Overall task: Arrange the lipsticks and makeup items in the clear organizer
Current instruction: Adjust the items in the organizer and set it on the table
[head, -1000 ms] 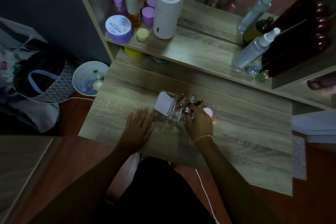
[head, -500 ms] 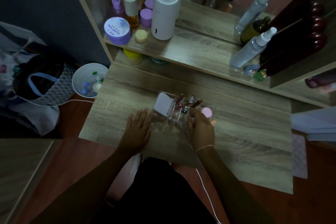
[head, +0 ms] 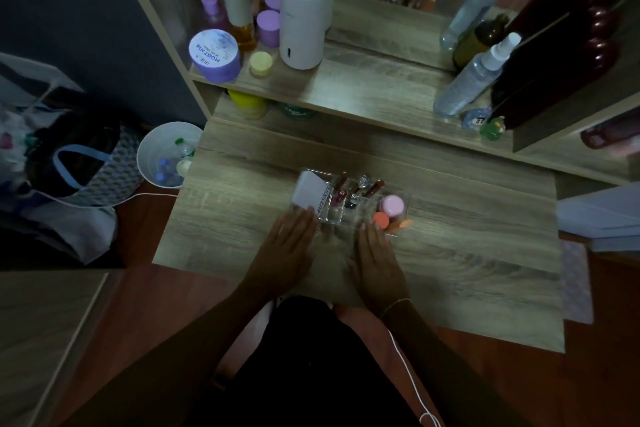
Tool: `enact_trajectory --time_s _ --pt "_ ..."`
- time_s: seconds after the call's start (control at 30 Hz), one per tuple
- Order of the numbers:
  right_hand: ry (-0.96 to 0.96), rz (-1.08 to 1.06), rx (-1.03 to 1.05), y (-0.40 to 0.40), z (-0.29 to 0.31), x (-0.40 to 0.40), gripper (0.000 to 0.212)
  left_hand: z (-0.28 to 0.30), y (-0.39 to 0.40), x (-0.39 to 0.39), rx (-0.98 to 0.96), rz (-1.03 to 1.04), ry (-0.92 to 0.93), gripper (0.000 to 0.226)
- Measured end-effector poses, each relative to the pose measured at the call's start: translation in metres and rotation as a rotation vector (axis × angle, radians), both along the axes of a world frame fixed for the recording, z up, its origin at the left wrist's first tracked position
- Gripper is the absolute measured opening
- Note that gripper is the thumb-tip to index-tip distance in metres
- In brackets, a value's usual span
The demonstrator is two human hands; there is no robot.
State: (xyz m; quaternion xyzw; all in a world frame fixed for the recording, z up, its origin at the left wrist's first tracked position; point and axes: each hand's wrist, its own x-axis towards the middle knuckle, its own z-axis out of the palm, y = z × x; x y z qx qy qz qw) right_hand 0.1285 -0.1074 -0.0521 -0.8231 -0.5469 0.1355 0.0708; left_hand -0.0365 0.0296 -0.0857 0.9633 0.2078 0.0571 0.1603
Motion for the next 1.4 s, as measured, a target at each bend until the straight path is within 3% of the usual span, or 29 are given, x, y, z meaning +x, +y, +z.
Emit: enact_trajectory --time_s 0.27,0.47,0.63,0.73,0.83,1.0,1.4 --pt "-0.010 0.003 -0.079 0.003 -0.004 0.000 0.068 -0.008 -0.001 0.005 0.019 -0.062 0.189 0.067" --pt "0.044 0.006 -0.012 0.002 0.000 -0.002 0.064 -0.004 0.001 0.004 0.017 -0.047 0.133 0.068" --pt "0.062 -0.094 0.131 -0.018 -0.005 -0.005 0.051 0.006 -0.004 -0.001 -0.219 0.280 -0.093 0.076" --pt "0.075 -0.248 0.127 -0.034 -0.014 -0.005 0.053 0.006 0.002 -0.003 -0.265 0.363 -0.087 0.080" --pt "0.099 -0.413 0.093 -0.038 -0.018 -0.002 0.062 0.003 0.010 -0.001 -0.271 0.366 -0.009 0.084" --pt "0.126 -0.461 0.019 -0.026 -0.021 0.011 0.076 -0.001 0.018 0.002 -0.279 0.346 0.128 0.089" --pt "0.051 -0.426 -0.035 -0.019 -0.022 0.014 0.073 0.004 0.022 0.001 -0.219 0.190 0.207 0.081"
